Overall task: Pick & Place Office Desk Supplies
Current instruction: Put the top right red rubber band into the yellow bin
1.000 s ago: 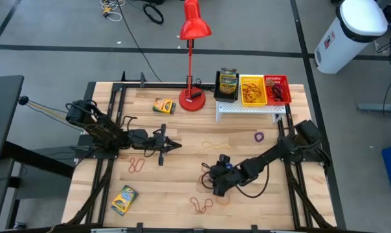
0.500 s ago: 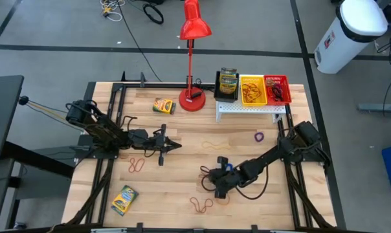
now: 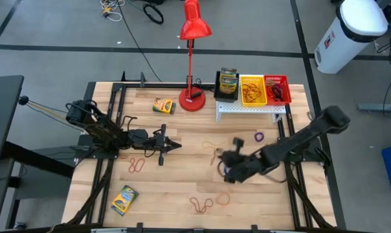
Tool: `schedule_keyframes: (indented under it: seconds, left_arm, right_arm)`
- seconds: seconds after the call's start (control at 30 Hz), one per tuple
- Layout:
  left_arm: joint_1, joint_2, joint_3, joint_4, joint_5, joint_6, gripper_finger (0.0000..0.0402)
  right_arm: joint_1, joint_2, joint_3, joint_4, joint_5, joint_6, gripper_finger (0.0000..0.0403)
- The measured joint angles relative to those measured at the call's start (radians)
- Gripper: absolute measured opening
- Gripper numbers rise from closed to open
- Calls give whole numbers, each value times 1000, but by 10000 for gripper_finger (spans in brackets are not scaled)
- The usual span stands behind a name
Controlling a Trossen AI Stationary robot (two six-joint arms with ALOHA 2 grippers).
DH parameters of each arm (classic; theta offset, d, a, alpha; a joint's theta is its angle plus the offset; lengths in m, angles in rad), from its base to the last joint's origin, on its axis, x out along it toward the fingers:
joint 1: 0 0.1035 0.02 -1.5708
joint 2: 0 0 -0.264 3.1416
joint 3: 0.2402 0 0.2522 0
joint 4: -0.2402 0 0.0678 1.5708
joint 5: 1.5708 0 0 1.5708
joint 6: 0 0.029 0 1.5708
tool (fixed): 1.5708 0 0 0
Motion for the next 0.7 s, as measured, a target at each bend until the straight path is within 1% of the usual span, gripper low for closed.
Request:
schedule_keyframes:
  seconds: [0.07,0.23,0.4,0.47,0.57,0.63,0.7]
  left_arm:
    - [0,0,0,0,0,0,12]
    - [0,0,0,0,0,0,12]
    - [0,0,0,0,0,0,12]
    - [0,0,0,0,0,0,12]
    - [0,0,0,0,0,0,12]
    - [0,0,0,0,0,0,12]
    - [0,0,0,0,0,0,12]
  right_arm:
    - [-7,-89,0,-65,60,2,5]
    - [-64,-304,0,-185,166,-2,3]
    - [-179,-464,0,-256,202,-41,4]
    - [-238,-504,0,-278,207,-77,2]
    - [-356,-537,0,-304,207,-126,2]
    - [-456,-543,0,-316,200,-164,2]
    - [-574,-543,0,-317,172,-205,2]
